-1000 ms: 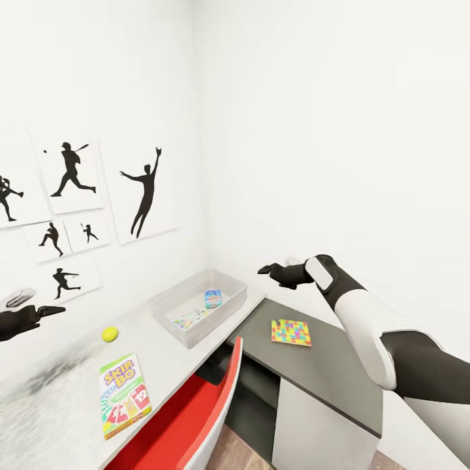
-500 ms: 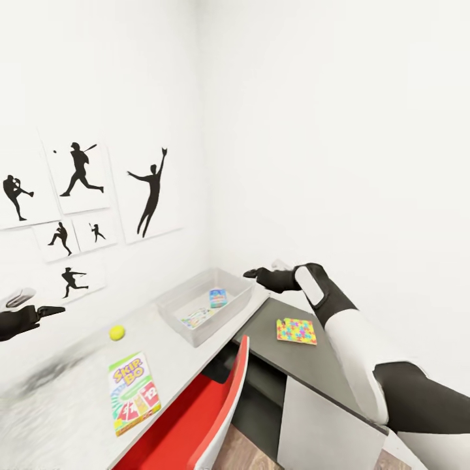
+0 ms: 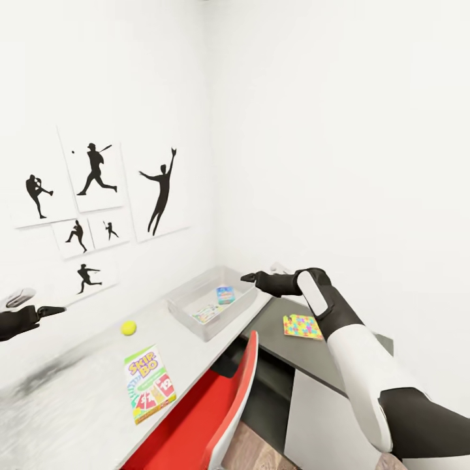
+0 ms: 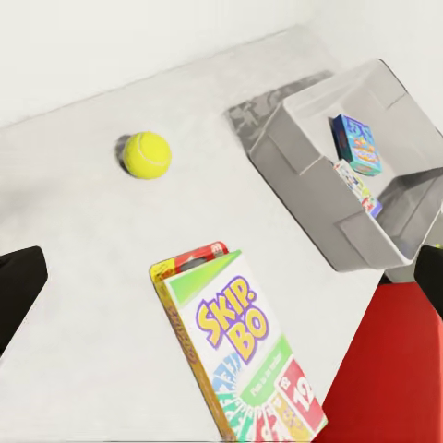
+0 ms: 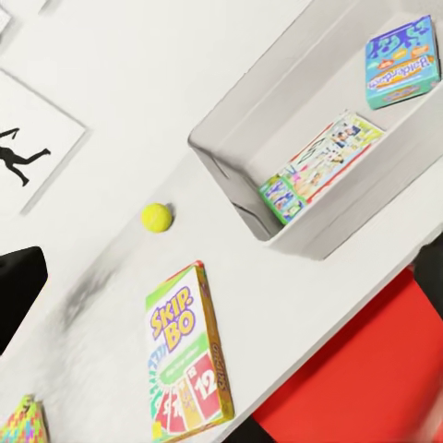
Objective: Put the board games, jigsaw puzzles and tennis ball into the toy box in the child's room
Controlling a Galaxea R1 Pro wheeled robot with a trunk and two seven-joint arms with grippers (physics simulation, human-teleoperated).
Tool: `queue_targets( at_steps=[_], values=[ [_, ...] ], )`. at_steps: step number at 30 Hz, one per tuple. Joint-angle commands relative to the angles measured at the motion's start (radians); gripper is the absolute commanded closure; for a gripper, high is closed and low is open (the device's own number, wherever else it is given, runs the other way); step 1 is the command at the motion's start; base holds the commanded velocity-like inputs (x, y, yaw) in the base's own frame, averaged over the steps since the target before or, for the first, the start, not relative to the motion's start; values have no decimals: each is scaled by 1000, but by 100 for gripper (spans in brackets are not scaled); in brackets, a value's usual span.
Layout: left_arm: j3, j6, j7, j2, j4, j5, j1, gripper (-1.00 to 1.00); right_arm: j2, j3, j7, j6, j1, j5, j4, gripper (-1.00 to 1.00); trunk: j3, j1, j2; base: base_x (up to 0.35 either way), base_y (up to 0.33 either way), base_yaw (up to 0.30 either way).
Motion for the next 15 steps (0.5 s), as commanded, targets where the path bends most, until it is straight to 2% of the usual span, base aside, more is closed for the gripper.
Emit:
queue_targets(
  at_steps=[1,5,11,15],
  values=[
    [1,6,1,0,0,4,0,-100,0,-1,8,3,0,10,0,-100,0,0,-1,-64,70,0],
    [1,6,15,0,1,2,0,-100,6,-1,4,2,0,9,0,-100,0,0,-1,-28,63,0],
    [5,5,97,0,1,4,0,-100,12,0,0,2,0,8,2,-100,0,0,-1,-15,181,0],
    [3,5,127,0,1,5,0,-100,12,0,1,0,0,8,5,-100,0,0,-1,-10,66,0]
  ],
)
